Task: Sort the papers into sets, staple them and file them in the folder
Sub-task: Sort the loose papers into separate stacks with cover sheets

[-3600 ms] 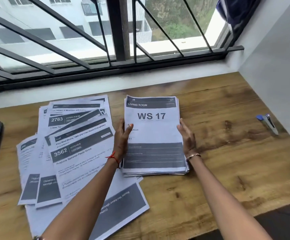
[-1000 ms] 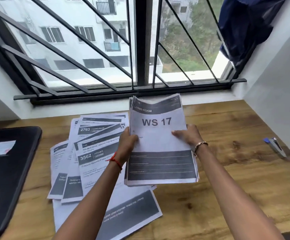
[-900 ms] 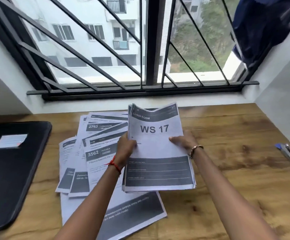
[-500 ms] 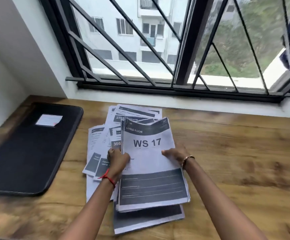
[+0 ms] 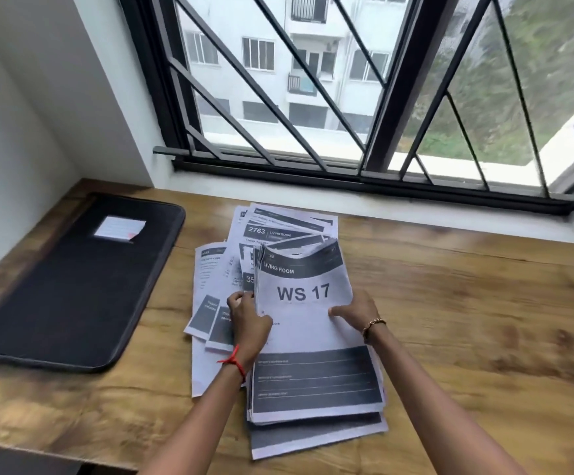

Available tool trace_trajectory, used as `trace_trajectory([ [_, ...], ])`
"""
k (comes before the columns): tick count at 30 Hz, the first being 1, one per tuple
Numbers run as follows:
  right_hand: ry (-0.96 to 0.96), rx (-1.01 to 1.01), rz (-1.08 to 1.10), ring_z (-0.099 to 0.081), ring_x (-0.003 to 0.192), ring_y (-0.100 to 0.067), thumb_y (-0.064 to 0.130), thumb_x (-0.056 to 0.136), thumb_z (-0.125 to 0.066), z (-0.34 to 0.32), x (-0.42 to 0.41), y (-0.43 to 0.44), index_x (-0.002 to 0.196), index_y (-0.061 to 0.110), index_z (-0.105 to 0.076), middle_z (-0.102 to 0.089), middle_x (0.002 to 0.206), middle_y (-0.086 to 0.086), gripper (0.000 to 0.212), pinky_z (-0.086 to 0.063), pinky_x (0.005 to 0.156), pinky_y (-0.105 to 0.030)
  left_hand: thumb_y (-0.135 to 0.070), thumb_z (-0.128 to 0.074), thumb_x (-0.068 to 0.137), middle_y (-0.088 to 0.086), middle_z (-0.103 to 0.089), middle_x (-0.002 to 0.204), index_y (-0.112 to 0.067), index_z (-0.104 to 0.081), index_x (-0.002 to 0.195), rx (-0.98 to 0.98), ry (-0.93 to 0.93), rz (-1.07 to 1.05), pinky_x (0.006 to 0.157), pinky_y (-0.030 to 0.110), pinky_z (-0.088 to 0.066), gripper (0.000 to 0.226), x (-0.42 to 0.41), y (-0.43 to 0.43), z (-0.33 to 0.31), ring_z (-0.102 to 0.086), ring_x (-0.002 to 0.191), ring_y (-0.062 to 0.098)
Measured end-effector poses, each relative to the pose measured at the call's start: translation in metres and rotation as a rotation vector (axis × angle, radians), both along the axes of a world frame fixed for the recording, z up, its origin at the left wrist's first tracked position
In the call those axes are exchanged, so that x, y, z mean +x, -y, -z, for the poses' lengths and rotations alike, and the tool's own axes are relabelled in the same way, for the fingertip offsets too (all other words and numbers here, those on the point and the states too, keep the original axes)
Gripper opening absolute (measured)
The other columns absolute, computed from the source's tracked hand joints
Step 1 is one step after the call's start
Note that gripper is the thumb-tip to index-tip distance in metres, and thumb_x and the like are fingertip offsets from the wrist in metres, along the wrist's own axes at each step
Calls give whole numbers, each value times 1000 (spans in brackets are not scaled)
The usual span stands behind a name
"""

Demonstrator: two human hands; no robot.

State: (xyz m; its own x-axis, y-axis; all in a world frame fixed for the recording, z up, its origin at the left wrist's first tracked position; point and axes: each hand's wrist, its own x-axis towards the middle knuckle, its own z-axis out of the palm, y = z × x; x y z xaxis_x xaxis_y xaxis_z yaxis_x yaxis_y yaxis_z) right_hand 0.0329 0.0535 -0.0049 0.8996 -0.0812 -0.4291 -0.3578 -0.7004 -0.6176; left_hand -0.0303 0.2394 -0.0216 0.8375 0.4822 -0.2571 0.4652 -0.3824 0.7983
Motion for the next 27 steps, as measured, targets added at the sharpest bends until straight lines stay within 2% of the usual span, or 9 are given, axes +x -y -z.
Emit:
trace_trajectory([
  [4, 27, 30, 15, -56, 108, -29, 10, 71, -73, 0, -4, -5, 117, 1, -55, -59, 118, -11, 50, -40, 76, -24, 16, -50, 72, 19, -30, 134, 7, -50, 116, -7, 53, 35, 86, 7, -21, 45, -1, -3, 4, -39, 119, 32],
  [6, 65, 4, 11, -51, 113, -31, 11, 73, -71, 3, -4, -9, 121, 3, -50, -54, 123, -13, 53, -41, 82, -27, 15, -48, 73, 19, -30, 136, 5, -49, 120, -14, 40, 49, 90, 10, -23, 48, -2, -4, 3, -36, 122, 31],
  [8, 67, -116, -25, -40, 121, -33, 19, 74, -70, 3, -3, -14, 125, 5, -42, -43, 130, -16, 60, -36, 94, -34, 13, -49, 74, 19, -33, 135, 4, -49, 119, -8, 15, 54, 95, 19, -27, 45, -1, -6, 5, -36, 122, 32],
  [10, 38, -180, -47, -31, 125, -34, 25, 76, -69, 1, -3, -19, 128, 4, -36, -35, 133, -17, 65, -33, 99, -36, 11, -49, 74, 20, -38, 130, 4, -51, 115, -4, -1, 53, 93, 24, -33, 41, 0, -8, 4, -41, 117, 34],
  [14, 22, -177, -47, -29, 127, -35, 31, 77, -69, -1, 2, -22, 130, 6, -34, -31, 137, -19, 69, -33, 101, -40, 11, -50, 73, 19, -46, 120, -1, -48, 126, -32, 34, 48, 84, 21, -35, 54, 4, -14, -1, -48, 111, 34],
  [17, 1, -130, 8, -31, 127, -35, 30, 77, -70, -1, 7, -19, 132, 7, -33, -32, 138, -18, 70, -31, 102, -43, 8, -50, 68, 12, -58, 114, -4, -46, 127, -143, 98, 3, 81, 26, -45, 60, 9, -20, -1, -57, 106, 30],
  [20, 37, -77, 59, -42, 114, -32, 21, 75, -69, 0, 9, -20, 123, 6, -40, -38, 130, -16, 58, -37, 97, -38, 16, -46, 72, 8, -64, 108, -5, -52, 120, -228, 111, 37, 74, 24, -47, 53, 15, -25, -6, -62, 97, 24],
  [23, 107, -6, 101, -39, 90, -23, 4, 74, -62, 0, 14, -22, 109, 3, -44, -45, 120, -18, 39, -35, 78, -25, 20, -44, 72, 8, -65, 103, -8, -56, 112, -297, 138, 59, 79, 27, -47, 50, 25, -30, -12, -61, 96, 24],
  [27, 173, 14, 90, -41, 84, -21, -1, 72, -60, -5, 29, -27, 93, 9, -38, -48, 95, -12, 32, -32, 69, -26, 19, -40, 71, 8, -66, 103, -10, -56, 116, -315, 125, 129, 78, 30, -50, 56, 46, -41, -18, -63, 95, 26],
])
